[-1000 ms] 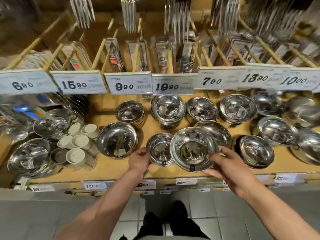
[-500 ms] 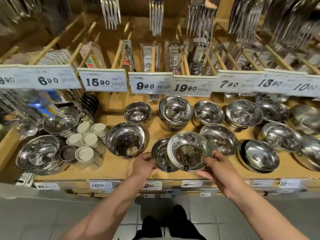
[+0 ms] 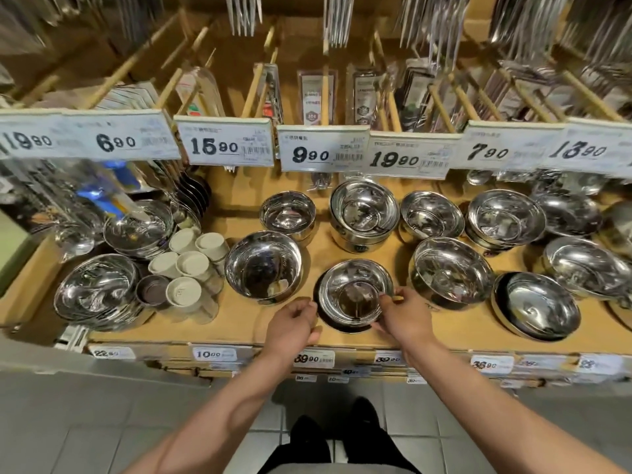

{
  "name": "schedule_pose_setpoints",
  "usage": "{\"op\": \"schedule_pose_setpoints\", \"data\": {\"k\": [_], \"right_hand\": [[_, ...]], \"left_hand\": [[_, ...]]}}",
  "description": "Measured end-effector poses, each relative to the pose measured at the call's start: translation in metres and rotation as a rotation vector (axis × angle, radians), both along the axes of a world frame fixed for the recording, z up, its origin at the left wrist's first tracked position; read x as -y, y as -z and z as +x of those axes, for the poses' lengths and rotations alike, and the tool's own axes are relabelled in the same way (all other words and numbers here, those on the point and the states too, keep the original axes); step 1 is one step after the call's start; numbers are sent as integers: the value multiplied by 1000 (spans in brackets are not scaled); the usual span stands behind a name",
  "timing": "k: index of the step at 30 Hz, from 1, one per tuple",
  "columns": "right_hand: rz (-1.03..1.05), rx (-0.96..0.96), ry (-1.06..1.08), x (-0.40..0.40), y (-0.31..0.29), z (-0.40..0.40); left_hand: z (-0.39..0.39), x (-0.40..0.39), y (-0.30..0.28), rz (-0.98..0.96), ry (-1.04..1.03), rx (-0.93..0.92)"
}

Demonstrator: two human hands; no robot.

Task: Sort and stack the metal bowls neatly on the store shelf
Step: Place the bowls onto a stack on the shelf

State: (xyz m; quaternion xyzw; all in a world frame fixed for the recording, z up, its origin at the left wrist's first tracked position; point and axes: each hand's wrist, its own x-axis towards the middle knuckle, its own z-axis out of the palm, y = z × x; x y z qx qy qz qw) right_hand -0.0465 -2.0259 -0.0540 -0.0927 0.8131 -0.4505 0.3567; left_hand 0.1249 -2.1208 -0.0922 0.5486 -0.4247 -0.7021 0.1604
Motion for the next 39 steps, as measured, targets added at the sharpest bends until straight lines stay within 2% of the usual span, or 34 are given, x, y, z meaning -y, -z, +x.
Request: {"op": "schedule_pose_setpoints", "data": {"k": [3,5,12,19,27,34,39], "right_hand": [[111,-212,-92,2,6,-1],[112,-294,-112,0,9,-1],[68,-331,-218,-8,16,-6],[75,-491,-289,-7,21,-5],[150,-502,-300,-8,18,-1],[189,-504,-317,-10,12,-3],[167,-516,-346,-12,11,-4]], "left_hand": [[-4,-5,1,-60,71,4],[-6,-7,2,-80,82,14],[-13,-6,5,-86,45,60],[-18,-2,1,-147,72,173],[-18,6,-4,-241,156,288],[-24,6,-13,-221,165,271],[-25,6,-19,-289,241,301]]}}
